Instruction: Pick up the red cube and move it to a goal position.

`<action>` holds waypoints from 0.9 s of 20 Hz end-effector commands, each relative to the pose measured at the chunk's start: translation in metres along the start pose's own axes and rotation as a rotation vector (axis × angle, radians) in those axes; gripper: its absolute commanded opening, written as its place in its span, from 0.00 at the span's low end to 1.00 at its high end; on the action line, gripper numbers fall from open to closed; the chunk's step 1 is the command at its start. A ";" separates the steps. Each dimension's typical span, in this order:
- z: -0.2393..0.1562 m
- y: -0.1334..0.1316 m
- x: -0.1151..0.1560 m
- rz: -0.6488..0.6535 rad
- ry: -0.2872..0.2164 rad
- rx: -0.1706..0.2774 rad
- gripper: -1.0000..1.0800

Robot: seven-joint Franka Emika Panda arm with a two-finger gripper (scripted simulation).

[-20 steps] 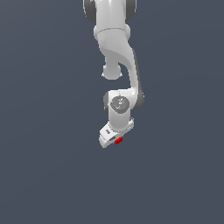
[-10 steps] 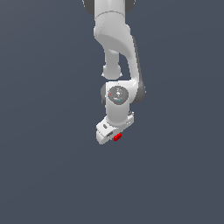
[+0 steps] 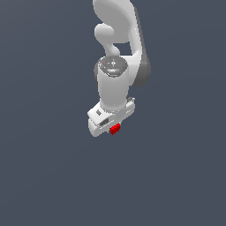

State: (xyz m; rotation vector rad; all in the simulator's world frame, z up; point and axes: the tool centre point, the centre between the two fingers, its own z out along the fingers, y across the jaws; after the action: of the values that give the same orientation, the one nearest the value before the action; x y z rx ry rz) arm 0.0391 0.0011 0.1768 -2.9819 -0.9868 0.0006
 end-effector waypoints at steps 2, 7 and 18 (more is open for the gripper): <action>-0.042 0.008 -0.002 0.000 0.000 0.000 0.00; -0.099 0.019 -0.003 -0.001 0.001 0.001 0.00; -0.205 0.042 -0.005 0.000 0.001 0.000 0.00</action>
State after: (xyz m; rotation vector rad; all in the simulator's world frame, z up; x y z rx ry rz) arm 0.0589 -0.0338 0.3690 -2.9817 -0.9864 -0.0018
